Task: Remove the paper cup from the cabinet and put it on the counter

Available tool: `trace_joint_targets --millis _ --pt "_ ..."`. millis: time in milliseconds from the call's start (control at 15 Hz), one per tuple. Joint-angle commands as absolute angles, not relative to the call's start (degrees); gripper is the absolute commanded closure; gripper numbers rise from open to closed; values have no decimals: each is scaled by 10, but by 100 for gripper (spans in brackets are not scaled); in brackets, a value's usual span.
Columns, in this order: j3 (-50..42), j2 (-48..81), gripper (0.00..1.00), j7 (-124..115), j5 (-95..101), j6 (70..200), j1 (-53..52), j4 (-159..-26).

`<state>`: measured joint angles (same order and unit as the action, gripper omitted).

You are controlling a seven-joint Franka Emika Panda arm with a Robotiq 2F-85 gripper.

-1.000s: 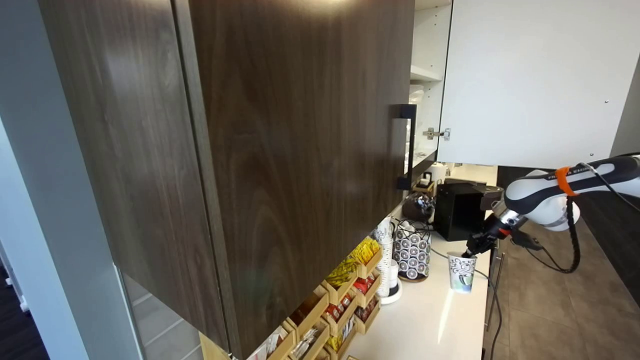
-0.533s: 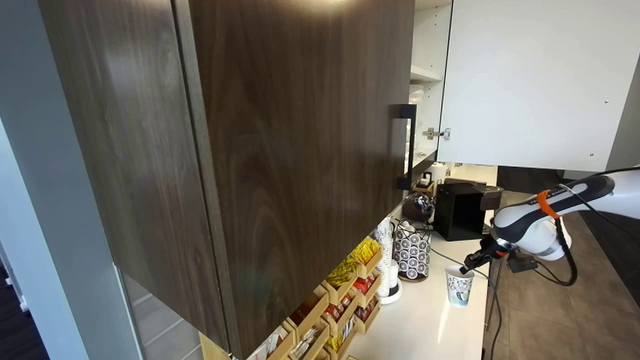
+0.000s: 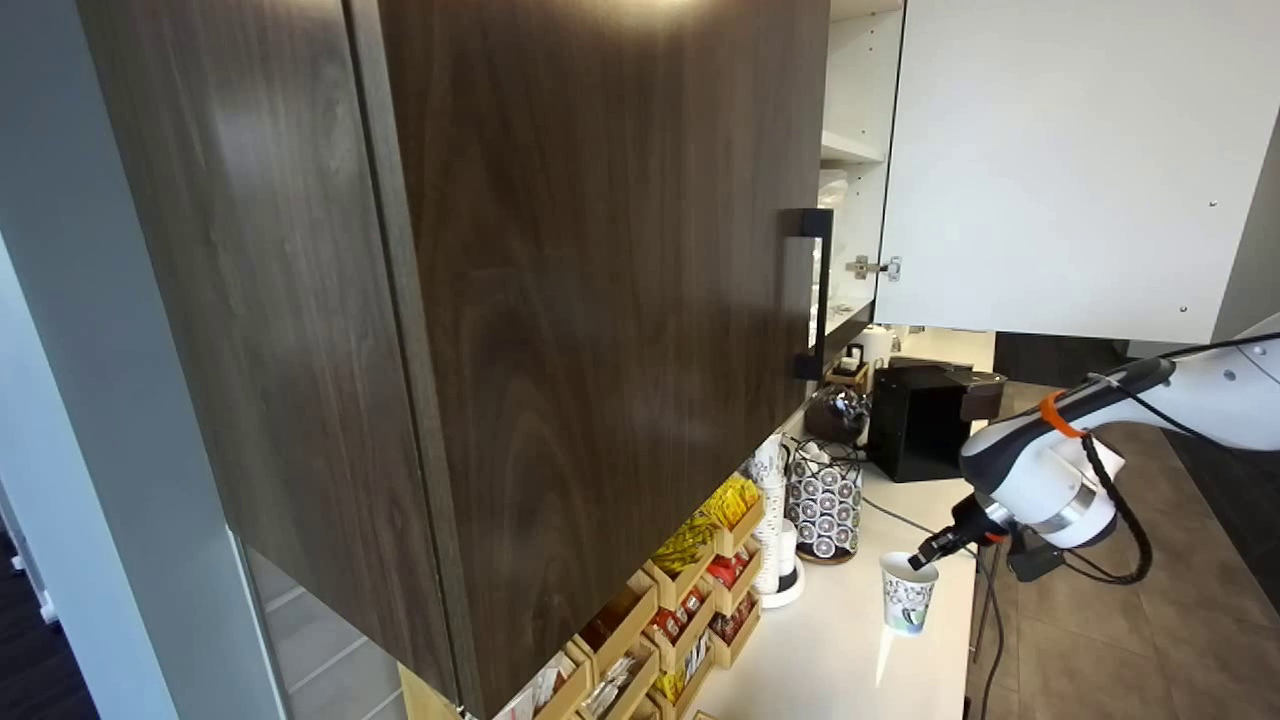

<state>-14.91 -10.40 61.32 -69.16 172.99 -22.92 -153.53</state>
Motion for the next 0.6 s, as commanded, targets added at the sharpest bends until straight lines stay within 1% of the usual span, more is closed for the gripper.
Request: trace_joint_targets --millis 0,267,333,533 --pt "-151 -101 96 621 -695 1730 -230 -1534" --pt "-150 -101 96 619 -694 1730 -230 -1532" --pt "-150 -101 99 619 -694 1730 -230 -1532" --pt "-163 -69 99 662 -758 1718 -246 -1522"
